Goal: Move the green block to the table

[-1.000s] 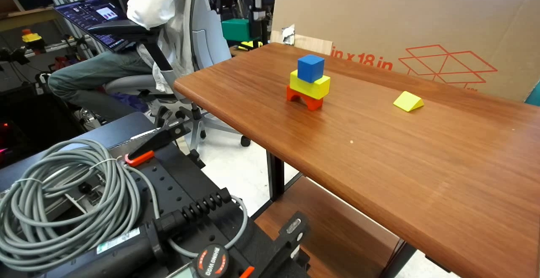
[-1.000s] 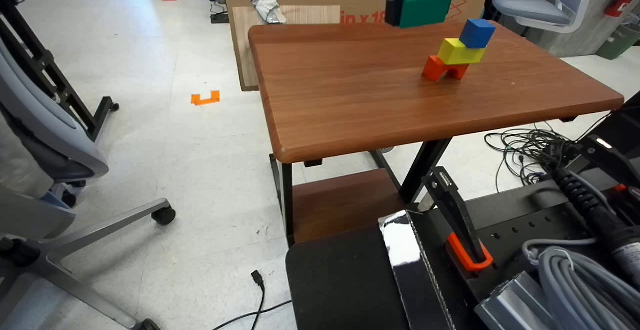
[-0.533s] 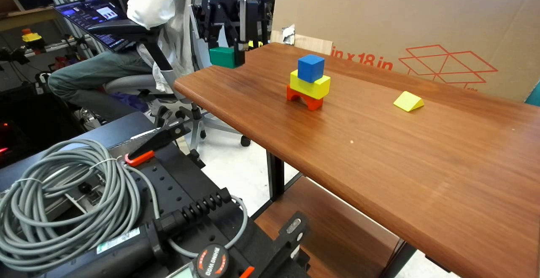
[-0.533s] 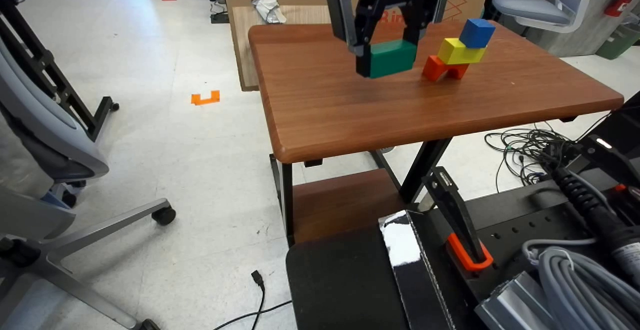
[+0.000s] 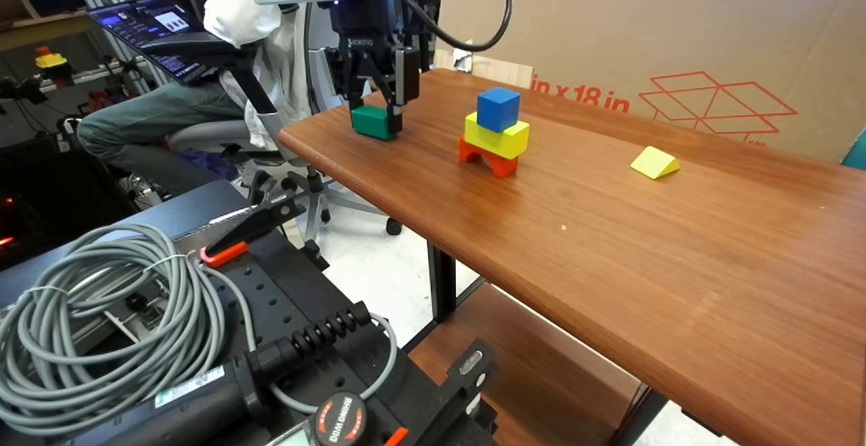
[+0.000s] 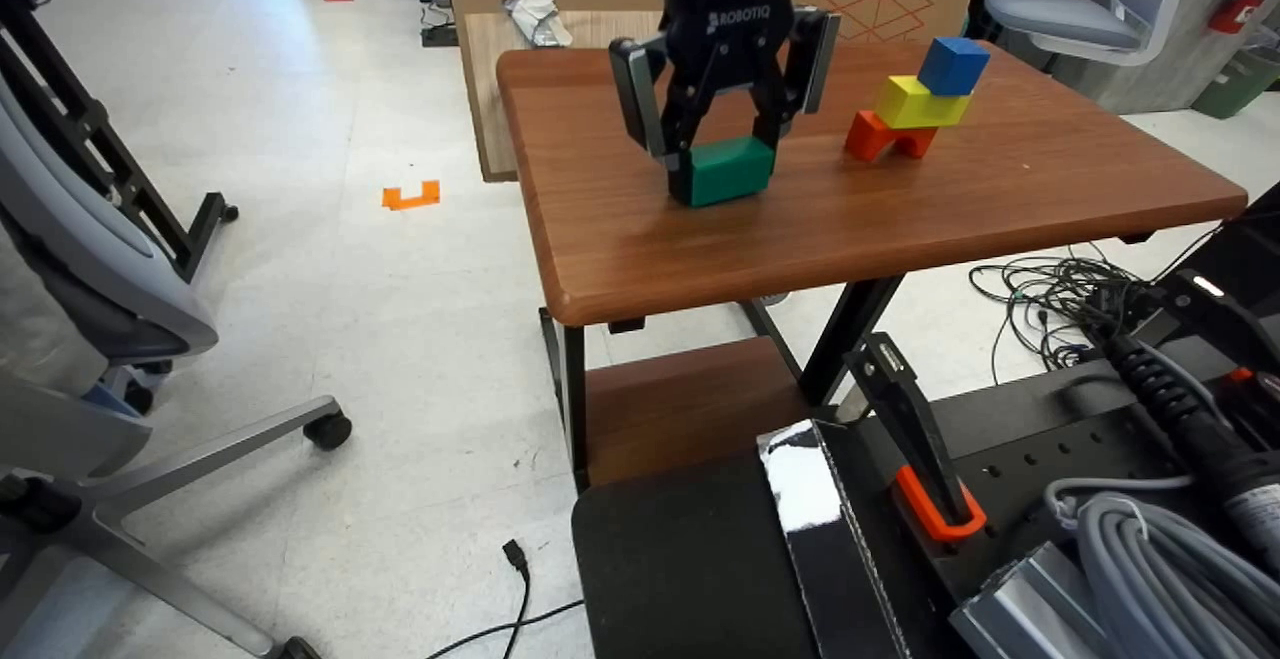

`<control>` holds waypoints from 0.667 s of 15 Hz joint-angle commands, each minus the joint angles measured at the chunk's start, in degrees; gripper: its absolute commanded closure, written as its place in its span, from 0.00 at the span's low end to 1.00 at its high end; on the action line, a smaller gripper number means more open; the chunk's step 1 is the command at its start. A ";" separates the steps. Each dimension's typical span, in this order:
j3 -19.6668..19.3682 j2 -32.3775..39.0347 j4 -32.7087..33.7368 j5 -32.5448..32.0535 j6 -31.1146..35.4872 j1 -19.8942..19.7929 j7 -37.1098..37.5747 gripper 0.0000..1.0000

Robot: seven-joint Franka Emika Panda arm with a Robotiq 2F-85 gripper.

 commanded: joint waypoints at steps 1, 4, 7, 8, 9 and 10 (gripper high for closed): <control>-2.15 2.71 2.33 -1.94 1.11 2.34 2.70 0.58; -2.06 1.82 1.82 -1.17 1.01 2.08 2.06 0.07; -1.31 -0.80 0.21 0.63 0.14 0.57 0.10 0.00; -1.09 -1.63 -0.23 1.24 -0.07 0.00 -0.51 0.00; -0.78 -2.98 -0.73 2.00 -0.76 -0.73 -1.41 0.00; -0.53 -4.23 -1.18 2.73 -1.24 -1.53 -2.34 0.00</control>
